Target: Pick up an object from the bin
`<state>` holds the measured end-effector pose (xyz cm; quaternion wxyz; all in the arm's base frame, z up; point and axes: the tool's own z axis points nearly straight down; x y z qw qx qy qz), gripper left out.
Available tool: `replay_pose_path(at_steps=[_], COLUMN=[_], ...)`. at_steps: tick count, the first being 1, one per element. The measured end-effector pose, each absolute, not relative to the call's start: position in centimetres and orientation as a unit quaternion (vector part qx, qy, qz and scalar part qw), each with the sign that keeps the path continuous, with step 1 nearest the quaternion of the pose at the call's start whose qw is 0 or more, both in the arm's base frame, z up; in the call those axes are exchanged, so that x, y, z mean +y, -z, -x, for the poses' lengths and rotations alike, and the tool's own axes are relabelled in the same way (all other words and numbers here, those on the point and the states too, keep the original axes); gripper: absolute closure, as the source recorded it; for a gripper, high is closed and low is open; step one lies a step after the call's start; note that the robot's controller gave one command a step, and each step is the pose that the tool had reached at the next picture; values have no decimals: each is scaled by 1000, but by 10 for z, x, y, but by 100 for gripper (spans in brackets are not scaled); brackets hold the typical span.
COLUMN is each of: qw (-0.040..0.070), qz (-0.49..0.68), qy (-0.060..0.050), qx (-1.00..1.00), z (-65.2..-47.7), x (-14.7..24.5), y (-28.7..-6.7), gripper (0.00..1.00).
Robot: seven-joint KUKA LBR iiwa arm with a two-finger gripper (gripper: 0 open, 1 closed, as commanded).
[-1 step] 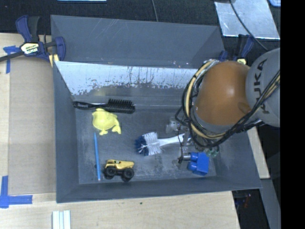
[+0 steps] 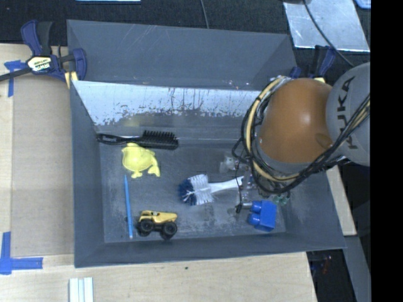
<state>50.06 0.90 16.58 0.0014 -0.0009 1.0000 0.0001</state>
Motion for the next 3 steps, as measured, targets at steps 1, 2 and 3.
replay_pose_path(at_steps=[1, 2, 3], qw=[3, 3, 3], qz=[93, 88, 128], qy=[0, 0, 0], qx=[996, 996, 992], z=[-566, -576, -567], x=[19, 24, 32], y=[-131, -137, -125], gripper=[0, 0, 0])
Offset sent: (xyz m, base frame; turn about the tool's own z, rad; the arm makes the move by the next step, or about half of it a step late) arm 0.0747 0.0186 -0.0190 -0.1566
